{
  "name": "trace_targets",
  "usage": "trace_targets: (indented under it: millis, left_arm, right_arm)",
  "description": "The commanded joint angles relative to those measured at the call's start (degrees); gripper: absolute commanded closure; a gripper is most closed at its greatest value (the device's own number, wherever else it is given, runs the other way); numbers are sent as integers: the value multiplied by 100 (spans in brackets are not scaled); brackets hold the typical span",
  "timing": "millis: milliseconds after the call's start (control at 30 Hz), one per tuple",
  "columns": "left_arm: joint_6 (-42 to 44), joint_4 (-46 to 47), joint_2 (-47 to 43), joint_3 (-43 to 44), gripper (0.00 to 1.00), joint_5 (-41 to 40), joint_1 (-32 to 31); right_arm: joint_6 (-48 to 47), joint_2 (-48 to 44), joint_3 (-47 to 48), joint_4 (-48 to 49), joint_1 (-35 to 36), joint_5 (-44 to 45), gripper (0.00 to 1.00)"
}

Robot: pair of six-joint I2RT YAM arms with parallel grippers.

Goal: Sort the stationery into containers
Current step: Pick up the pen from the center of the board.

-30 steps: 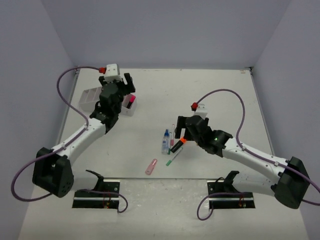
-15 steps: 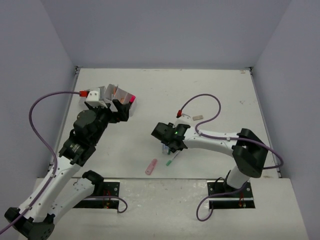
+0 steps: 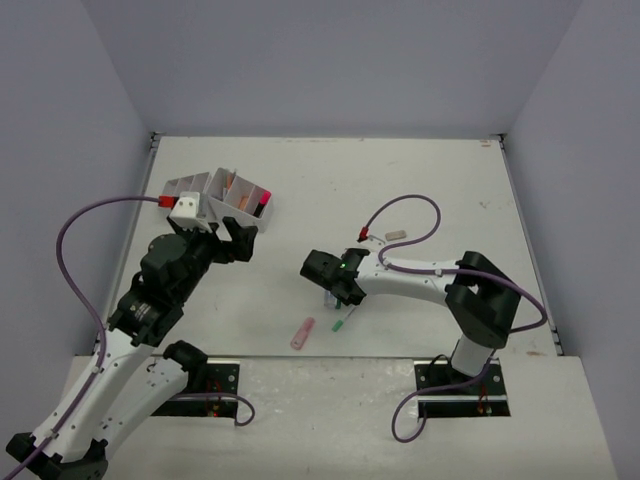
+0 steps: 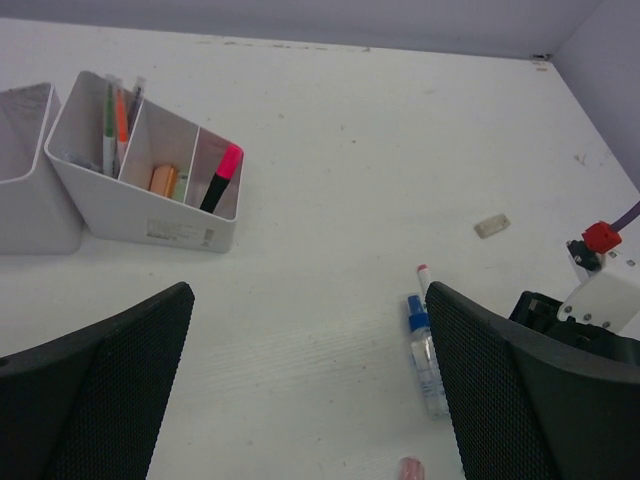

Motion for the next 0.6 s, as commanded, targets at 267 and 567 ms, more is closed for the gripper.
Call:
trace_targets:
  millis: [267,567]
  left_arm:
    - [204,-80,86,-87,0,385,-9]
    - [187,-72,60,-95,0,370,-9]
  right_arm:
    - [501,435,11,-83,-11,251,60]
    - [551,567,-108,102,-77,213,59]
